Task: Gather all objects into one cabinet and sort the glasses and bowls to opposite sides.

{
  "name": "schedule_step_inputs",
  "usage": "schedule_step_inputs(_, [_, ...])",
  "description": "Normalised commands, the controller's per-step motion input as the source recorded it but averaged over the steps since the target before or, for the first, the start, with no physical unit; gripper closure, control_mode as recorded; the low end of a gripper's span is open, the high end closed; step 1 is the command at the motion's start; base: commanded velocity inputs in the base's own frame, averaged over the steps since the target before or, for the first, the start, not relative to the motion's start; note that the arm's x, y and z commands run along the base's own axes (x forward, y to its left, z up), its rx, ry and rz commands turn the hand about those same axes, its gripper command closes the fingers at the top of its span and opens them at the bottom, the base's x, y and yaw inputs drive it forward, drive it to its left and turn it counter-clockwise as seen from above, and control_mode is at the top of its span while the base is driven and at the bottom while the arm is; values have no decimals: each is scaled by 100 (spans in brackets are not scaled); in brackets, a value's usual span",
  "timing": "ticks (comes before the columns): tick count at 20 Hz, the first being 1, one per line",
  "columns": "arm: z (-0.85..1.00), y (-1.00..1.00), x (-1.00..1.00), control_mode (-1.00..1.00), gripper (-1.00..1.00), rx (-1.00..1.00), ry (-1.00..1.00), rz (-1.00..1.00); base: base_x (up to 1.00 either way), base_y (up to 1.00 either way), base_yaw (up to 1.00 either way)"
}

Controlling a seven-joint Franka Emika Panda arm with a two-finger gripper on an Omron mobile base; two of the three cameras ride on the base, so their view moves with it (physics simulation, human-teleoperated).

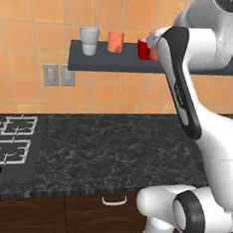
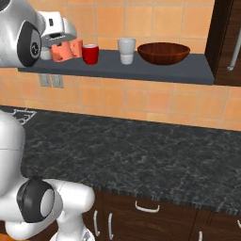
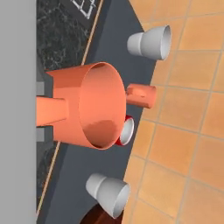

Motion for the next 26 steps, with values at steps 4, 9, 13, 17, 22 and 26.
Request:
schedule_step_inputs(4, [0,24,60,-100,100,7,0,0,0,0,0])
schedule_step_inputs(9, [0,6,64,-100,100,15,0,0,0,0,0])
schedule_step_inputs(13, [0,4,63,-100,100,10,2,0,0,0,0])
schedule_step_inputs(17, [-29,14,47,-100,100,0,11,0,0,0,0])
schedule_step_inputs(22, [-11,17,45,-100,100,0,5,0,0,0,0])
schedule_step_inputs(26, [-23,9,46,-100,100,0,3,0,0,0,0])
